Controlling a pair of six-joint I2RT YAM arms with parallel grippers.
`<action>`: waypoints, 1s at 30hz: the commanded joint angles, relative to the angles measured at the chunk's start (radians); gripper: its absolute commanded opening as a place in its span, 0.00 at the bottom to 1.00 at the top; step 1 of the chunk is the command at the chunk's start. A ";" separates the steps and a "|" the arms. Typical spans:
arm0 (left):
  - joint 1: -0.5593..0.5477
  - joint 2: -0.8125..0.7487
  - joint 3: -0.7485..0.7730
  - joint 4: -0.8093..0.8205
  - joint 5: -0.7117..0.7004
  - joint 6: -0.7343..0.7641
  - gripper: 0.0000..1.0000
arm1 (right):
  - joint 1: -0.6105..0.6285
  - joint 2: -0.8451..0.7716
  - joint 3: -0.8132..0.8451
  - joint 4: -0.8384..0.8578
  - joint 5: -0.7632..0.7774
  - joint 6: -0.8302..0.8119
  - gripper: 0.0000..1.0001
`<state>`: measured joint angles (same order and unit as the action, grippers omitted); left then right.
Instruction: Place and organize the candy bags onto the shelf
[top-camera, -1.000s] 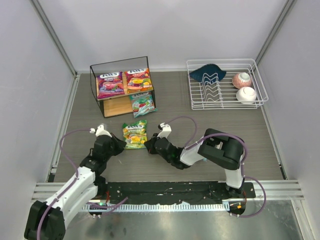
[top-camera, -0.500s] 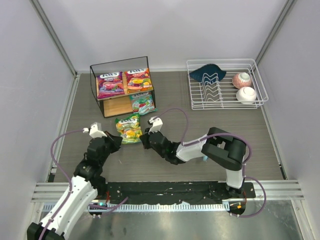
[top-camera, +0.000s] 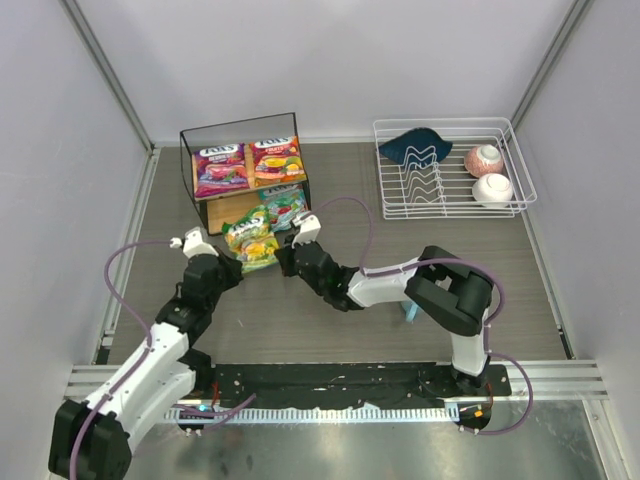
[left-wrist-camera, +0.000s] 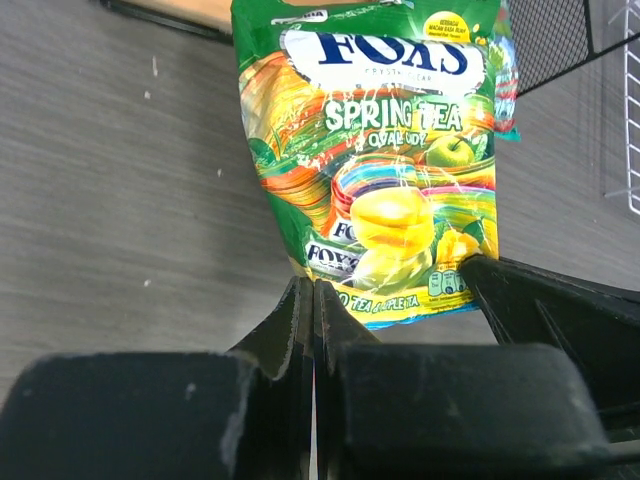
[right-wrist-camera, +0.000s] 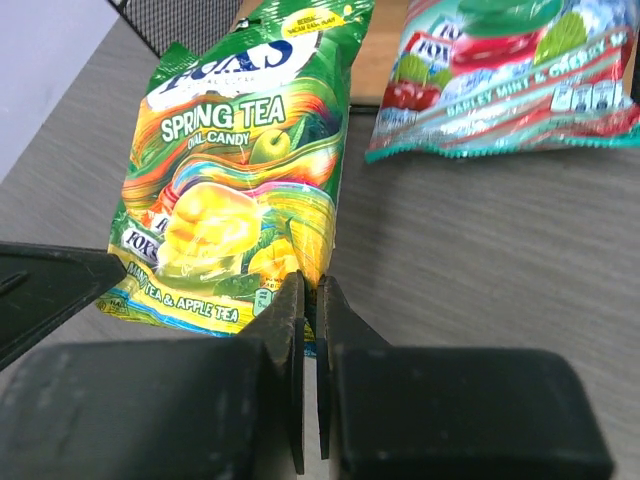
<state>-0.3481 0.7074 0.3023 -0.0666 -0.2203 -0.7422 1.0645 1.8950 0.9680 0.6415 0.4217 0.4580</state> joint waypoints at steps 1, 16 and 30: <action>-0.002 0.087 0.078 0.165 -0.017 0.044 0.00 | -0.040 0.032 0.098 0.084 -0.046 -0.009 0.01; 0.162 0.450 0.201 0.392 0.019 0.041 0.00 | -0.133 0.217 0.327 0.103 -0.127 -0.028 0.01; 0.251 0.622 0.259 0.479 0.071 0.032 0.00 | -0.182 0.375 0.511 0.073 -0.222 -0.025 0.01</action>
<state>-0.1139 1.3144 0.5404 0.3321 -0.1703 -0.7025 0.8879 2.2436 1.4075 0.6647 0.2310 0.4400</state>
